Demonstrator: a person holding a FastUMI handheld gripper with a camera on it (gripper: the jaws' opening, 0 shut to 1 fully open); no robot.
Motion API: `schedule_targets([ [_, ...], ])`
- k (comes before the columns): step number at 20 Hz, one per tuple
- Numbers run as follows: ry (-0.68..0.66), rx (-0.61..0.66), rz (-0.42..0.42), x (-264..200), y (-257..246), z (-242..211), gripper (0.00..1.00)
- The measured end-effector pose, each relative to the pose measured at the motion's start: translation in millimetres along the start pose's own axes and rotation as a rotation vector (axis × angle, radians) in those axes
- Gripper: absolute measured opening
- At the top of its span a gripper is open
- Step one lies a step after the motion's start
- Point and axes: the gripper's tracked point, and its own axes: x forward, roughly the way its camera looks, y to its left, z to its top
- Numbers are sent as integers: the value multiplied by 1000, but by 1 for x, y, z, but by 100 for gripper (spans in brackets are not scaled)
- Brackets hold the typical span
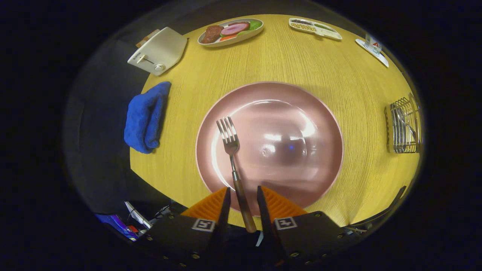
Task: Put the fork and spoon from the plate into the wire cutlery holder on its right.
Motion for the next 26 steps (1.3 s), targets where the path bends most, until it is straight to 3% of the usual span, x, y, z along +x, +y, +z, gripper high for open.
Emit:
schedule_targets([
  [3, 32, -12, 3, 14, 4, -11, 43],
  [5, 37, -6, -15, 9, 4, -5, 15],
  [6, 28, -9, 8, 12, 8, -5, 15],
  [7, 30, -4, 25, 7, 10, -5, 6],
  [17, -65, 116, 153, -15, 21, 21, 5],
  [26, -199, 283, 244, -82, -8, 60, 5],
])
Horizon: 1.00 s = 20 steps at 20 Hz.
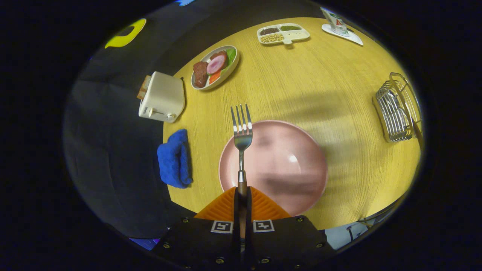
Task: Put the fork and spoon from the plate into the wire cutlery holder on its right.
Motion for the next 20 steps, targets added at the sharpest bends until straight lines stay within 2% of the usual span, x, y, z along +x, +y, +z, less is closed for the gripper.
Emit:
schedule_targets([
  [11, -158, 161, 6, -83, -65, 51, 5],
  [20, -163, 283, -7, -129, -142, 40, 5],
])
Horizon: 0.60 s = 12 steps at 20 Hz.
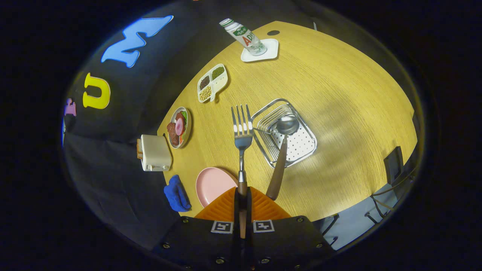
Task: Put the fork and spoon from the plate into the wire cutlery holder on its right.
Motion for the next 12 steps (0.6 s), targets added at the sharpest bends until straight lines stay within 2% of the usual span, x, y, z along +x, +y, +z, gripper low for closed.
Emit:
schedule_targets([
  [5, 48, 23, -19, -6, -23, -6, 5],
  [12, 125, 39, -11, -3, -18, -10, 5],
])
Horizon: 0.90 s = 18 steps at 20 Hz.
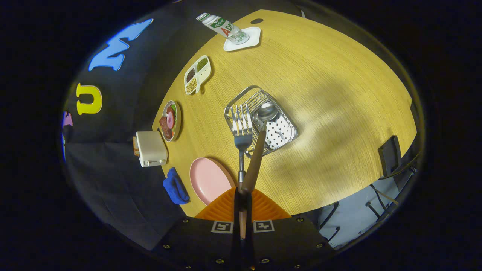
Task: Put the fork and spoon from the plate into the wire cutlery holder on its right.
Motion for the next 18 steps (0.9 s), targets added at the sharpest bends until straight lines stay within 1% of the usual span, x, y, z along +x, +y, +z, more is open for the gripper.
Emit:
schedule_targets([
  [4, 27, 31, -3, 4, 2, -2, 5],
  [9, 50, 141, 28, 3, 7, 0, 5],
  [12, 44, 159, 11, 1, 2, 3, 5],
  [14, 23, 165, 23, -3, 4, 7, 11],
  [16, -8, 181, 52, -6, 10, 14, 27],
  [17, -24, 185, 59, -9, 10, 13, 51],
  [18, -35, 193, 63, -9, 10, 20, 74],
])
